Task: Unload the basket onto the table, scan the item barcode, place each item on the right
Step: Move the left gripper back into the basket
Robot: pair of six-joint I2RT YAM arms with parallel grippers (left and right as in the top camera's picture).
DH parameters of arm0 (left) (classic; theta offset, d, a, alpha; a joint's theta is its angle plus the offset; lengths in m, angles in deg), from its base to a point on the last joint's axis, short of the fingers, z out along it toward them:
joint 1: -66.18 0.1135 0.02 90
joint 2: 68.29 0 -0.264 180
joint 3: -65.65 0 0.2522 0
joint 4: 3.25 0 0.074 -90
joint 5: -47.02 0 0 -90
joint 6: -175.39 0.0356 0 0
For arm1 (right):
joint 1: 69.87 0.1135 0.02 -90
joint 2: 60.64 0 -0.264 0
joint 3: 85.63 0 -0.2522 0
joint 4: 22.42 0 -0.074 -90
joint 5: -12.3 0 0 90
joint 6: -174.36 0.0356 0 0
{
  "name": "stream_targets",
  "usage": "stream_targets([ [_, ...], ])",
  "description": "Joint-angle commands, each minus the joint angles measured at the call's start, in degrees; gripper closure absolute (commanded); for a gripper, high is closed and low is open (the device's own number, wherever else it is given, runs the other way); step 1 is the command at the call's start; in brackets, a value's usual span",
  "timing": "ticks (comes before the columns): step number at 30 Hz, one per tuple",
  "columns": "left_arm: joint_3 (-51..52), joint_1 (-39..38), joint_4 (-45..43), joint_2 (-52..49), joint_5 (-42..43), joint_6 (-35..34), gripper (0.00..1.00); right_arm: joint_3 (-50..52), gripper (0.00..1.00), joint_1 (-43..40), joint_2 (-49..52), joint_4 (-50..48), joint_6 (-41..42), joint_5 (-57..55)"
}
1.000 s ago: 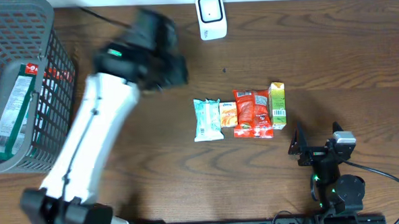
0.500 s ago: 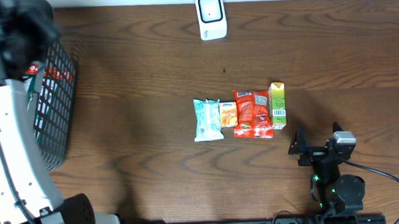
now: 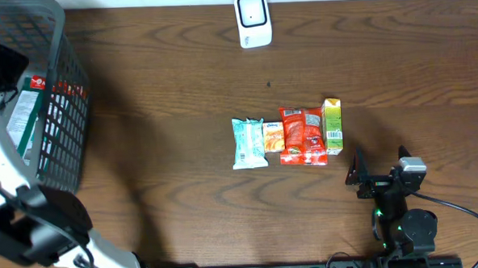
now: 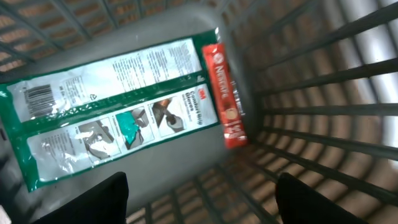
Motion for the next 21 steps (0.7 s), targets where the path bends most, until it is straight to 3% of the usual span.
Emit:
stream_targets([
  [1, -0.5, 0.2, 0.1, -4.0, -1.0, 3.1, 0.23, 0.1, 0.01, -0.2, -0.3, 0.2, -0.7, 0.3],
  [8, -0.5, 0.2, -2.0, -9.6, -0.6, 2.3, 0.23, 0.1, 0.01, -0.2, -0.3, 0.2, -0.7, 0.3],
  [21, -0.4, -1.4, -13.9, -17.0, -0.6, -10.4, 0.23, 0.1, 0.01, -0.2, -0.3, 0.2, -0.7, 0.3],
])
